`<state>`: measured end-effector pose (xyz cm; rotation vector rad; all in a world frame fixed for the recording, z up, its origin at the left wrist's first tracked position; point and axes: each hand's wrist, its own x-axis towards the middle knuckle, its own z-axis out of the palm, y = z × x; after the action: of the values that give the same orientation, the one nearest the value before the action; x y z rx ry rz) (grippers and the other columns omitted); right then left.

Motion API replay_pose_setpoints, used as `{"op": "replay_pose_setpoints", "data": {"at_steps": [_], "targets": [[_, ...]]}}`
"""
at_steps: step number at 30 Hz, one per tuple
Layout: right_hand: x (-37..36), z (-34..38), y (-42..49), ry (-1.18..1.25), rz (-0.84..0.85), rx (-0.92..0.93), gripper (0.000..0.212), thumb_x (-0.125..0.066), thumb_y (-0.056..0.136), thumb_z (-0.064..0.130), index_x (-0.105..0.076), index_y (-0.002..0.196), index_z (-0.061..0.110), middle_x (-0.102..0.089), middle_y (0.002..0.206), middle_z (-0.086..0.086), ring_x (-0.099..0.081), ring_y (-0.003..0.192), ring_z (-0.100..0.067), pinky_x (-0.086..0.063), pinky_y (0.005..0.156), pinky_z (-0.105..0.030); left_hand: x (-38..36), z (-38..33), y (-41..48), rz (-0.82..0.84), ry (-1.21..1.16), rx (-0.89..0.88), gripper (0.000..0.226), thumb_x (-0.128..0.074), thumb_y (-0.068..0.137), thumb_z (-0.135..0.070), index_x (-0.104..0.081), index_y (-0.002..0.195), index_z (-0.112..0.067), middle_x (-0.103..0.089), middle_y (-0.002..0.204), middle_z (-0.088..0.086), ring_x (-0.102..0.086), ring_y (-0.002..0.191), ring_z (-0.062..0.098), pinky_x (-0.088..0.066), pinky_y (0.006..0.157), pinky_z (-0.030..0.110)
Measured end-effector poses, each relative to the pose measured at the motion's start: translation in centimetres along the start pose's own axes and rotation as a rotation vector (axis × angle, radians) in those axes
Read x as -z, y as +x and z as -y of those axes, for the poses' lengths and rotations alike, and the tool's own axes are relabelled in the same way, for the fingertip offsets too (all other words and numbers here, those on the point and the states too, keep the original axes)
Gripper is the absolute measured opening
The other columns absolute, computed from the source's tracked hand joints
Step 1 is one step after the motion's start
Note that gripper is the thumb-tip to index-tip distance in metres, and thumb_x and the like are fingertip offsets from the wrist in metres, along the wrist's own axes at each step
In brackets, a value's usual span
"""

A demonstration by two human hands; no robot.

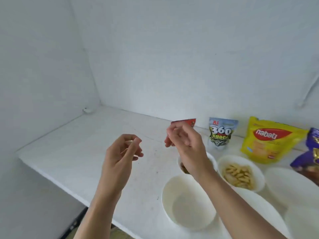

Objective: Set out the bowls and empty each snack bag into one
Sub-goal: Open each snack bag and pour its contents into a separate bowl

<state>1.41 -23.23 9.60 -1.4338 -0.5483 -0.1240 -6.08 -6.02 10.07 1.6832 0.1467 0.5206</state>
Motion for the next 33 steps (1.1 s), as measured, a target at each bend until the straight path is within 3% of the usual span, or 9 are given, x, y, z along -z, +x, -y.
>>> {"op": "replay_pose_setpoints", "data": {"at_steps": [7, 13, 15, 17, 21, 24, 27, 31, 33], "targets": [[10.5, -2.5, 1.2, -0.072, -0.239, -0.047, 0.021, -0.058, 0.102, 0.018, -0.062, 0.084, 0.008, -0.059, 0.068, -0.004, -0.055, 0.068, -0.017, -0.045, 0.07, -0.035, -11.1, 1.9, 4.4, 0.172, 0.001, 0.014, 0.019, -0.058, 0.102, -0.026, -0.069, 0.091, -0.016, -0.067, 0.074, -0.002, -0.066, 0.074, 0.013, -0.05, 0.078, 0.036], [13.7, -7.6, 4.4, -0.223, -0.29, -0.158, 0.019, -0.061, 0.1, 0.029, -0.066, 0.082, 0.028, -0.07, 0.081, 0.002, -0.066, 0.086, -0.017, -0.052, 0.085, -0.044, -15.3, 6.2, 8.5, 0.081, 0.14, 0.1, 0.01, -0.059, 0.102, -0.034, -0.067, 0.098, -0.03, -0.061, 0.113, -0.009, -0.06, 0.104, 0.003, -0.046, 0.077, 0.023], [13.9, -9.4, 6.0, -0.244, -0.28, -0.192, 0.016, -0.062, 0.097, 0.033, -0.067, 0.083, 0.031, -0.072, 0.088, 0.007, -0.067, 0.096, -0.014, -0.054, 0.091, -0.047, -15.6, 7.2, 10.2, 0.076, 0.212, 0.123, 0.008, -0.059, 0.102, -0.033, -0.066, 0.099, -0.031, -0.055, 0.119, -0.007, -0.057, 0.111, 0.01, -0.042, 0.076, 0.019], [13.6, -11.0, 7.5, -0.258, -0.268, -0.22, 0.014, -0.063, 0.098, 0.029, -0.068, 0.084, 0.031, -0.072, 0.092, 0.011, -0.065, 0.1, -0.006, -0.053, 0.091, -0.04, -15.9, 7.9, 11.7, 0.077, 0.246, 0.151, 0.007, -0.059, 0.102, -0.032, -0.065, 0.099, -0.031, -0.05, 0.123, -0.004, -0.053, 0.115, 0.014, -0.04, 0.075, 0.018], [12.6, -13.1, 10.3, -0.305, -0.232, -0.266, 0.009, -0.063, 0.098, 0.02, -0.067, 0.094, 0.027, -0.065, 0.11, 0.011, -0.055, 0.102, 0.015, -0.042, 0.076, -0.003, -16.7, 8.8, 14.7, 0.068, 0.29, 0.212, 0.01, -0.056, 0.104, -0.03, -0.065, 0.108, -0.026, -0.042, 0.129, -0.006, -0.043, 0.114, 0.01, -0.037, 0.068, 0.009], [12.3, -15.5, 12.3, -0.366, -0.194, -0.288, 0.006, -0.064, 0.097, 0.023, -0.07, 0.098, 0.021, -0.058, 0.132, 0.011, -0.047, 0.126, 0.001, -0.041, 0.093, -0.014, -17.6, 10.0, 16.5, 0.079, 0.272, 0.248, 0.01, -0.054, 0.105, -0.027, -0.063, 0.107, -0.024, -0.042, 0.129, -0.009, -0.041, 0.113, 0.008, -0.038, 0.051, -0.002], [11.9, -17.3, 13.8, -0.374, -0.167, -0.355, 0.009, -0.063, 0.097, 0.024, -0.071, 0.1, 0.021, -0.042, 0.141, 0.014, -0.034, 0.133, 0.0, -0.034, 0.103, -0.025, -18.3, 11.3, 17.8, 0.072, 0.209, 0.271, 0.013, -0.055, 0.105, -0.025, -0.067, 0.1, -0.026, -0.044, 0.129, -0.013, -0.042, 0.116, 0.007, -0.034, 0.061, 0.0], [11.5, -18.4, 15.2, -0.359, -0.155, -0.38, 0.015, -0.061, 0.098, 0.017, -0.07, 0.109, 0.013, -0.047, 0.134, 0.006, -0.043, 0.116, 0.005, -0.035, 0.078, 0.003, -18.8, 13.0, 19.0, 0.053, 0.107, 0.304, 0.017, -0.055, 0.104, -0.021, -0.071, 0.107, -0.019, -0.061, 0.126, -0.007, -0.057, 0.115, 0.015, -0.044, 0.071, 0.015], [11.5, -18.7, 15.6, -0.352, -0.188, -0.381, 0.016, -0.06, 0.098, 0.014, -0.069, 0.111, 0.011, -0.051, 0.129, -0.001, -0.049, 0.111, 0.0, -0.038, 0.073, 0.004, -18.8, 13.3, 19.2, 0.059, 0.062, 0.325, 0.017, -0.055, 0.104, -0.018, -0.071, 0.106, -0.022, -0.07, 0.116, 0.001, -0.064, 0.109, 0.017, -0.047, 0.069, 0.02]]}}
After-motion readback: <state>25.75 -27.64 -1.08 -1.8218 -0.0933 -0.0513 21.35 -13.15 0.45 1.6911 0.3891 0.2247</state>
